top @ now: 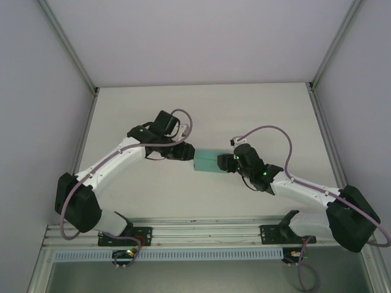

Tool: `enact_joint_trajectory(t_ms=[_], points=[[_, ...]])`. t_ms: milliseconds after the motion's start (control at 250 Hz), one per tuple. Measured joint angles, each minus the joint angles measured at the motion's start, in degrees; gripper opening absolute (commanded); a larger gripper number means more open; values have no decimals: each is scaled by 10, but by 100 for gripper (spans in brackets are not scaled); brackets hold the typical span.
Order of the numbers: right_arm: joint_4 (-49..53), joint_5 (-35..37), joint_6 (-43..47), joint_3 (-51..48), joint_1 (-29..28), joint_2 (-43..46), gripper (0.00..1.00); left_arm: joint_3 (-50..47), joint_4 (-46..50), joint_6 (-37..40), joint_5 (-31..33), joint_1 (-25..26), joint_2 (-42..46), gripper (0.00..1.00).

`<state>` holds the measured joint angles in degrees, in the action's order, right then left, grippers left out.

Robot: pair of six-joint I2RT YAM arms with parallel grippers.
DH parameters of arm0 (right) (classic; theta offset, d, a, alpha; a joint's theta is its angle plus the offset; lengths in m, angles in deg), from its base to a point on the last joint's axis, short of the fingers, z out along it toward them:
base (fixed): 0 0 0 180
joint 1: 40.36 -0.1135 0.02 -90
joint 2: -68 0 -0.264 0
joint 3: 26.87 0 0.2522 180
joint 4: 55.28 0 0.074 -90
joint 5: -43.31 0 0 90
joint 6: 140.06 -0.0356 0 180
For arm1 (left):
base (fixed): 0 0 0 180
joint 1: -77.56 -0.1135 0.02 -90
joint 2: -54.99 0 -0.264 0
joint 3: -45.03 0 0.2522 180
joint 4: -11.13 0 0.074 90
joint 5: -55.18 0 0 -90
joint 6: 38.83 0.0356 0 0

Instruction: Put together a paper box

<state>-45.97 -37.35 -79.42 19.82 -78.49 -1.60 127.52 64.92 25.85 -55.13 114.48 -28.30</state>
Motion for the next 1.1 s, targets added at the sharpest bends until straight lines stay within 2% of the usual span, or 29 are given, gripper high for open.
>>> enact_joint_trajectory(t_ms=[136, 244, 391, 639, 855, 1102], points=[[-1, 0, -5, 0, 0, 0, 58, -13, -61, -13, -20, -29, -28, 45], [-1, 0, -7, 0, 0, 0, 58, -24, -107, -20, -49, -33, -66, 43], [-1, 0, -11, -1, 3, 0, 57, -50, -153, -33, -83, -33, -97, 34], [-10, 0, -24, -13, 9, 1, 58, -113, -256, -56, -130, -40, -85, 19], [19, -21, -28, -15, 37, 24, 66, -139, -311, -58, -142, -40, -82, 16], [49, -55, -28, -15, 94, 55, 63, -150, -328, -58, -142, -40, -77, 15]])
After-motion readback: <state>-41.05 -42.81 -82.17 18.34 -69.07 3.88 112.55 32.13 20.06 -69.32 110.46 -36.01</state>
